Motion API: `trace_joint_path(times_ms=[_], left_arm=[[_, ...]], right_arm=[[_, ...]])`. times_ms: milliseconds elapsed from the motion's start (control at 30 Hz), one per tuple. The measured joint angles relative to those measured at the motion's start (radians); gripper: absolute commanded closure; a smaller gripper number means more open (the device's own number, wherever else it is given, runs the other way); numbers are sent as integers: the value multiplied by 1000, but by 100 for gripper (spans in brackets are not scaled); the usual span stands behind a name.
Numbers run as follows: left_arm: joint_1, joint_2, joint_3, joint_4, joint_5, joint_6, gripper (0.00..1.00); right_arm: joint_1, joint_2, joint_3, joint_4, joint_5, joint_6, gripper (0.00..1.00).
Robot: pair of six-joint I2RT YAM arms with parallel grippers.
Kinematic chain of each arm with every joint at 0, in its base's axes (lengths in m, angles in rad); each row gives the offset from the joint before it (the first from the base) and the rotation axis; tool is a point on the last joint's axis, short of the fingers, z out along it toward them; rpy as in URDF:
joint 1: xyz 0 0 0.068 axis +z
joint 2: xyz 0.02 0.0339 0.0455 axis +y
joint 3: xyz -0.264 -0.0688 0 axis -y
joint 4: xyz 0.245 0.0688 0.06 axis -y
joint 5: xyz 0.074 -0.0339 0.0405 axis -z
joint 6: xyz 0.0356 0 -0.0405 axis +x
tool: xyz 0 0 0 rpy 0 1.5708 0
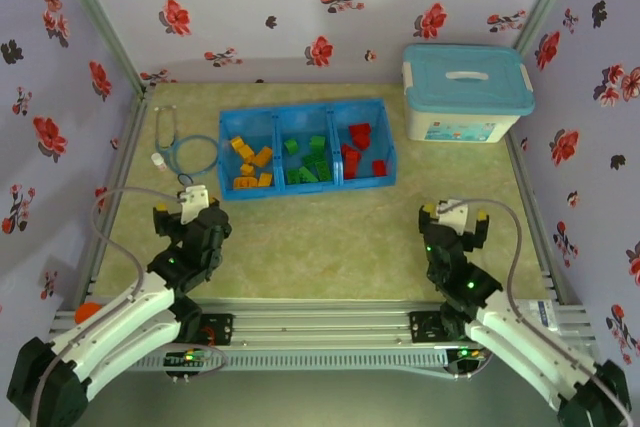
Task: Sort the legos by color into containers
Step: Reset both arms
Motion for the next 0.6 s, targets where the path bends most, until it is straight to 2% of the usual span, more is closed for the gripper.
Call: trace_joint_path(times_ms=[133,267,400,533,567,600], left_arm=[[29,5,-86,72,-8,5,10],[61,7,-97,136,-8,8,10],[100,14,-97,185,-2,12,10],[150,49,-99,241,23,21,10],[159,60,-101,259,31,26,9],[172,74,-104,285,40,34,4]], right_arm=[[-34,-228,-54,18,-24,-18,1],[-65,-290,-82,46,-41,-29,1],[-92,-216,-89,103,-64,-46,1],[-155,-34,-93,229,-117,-63,1],[-178,11,-93,256,-135,-64,1],[-208,64,-93,292,-160,-64,1]])
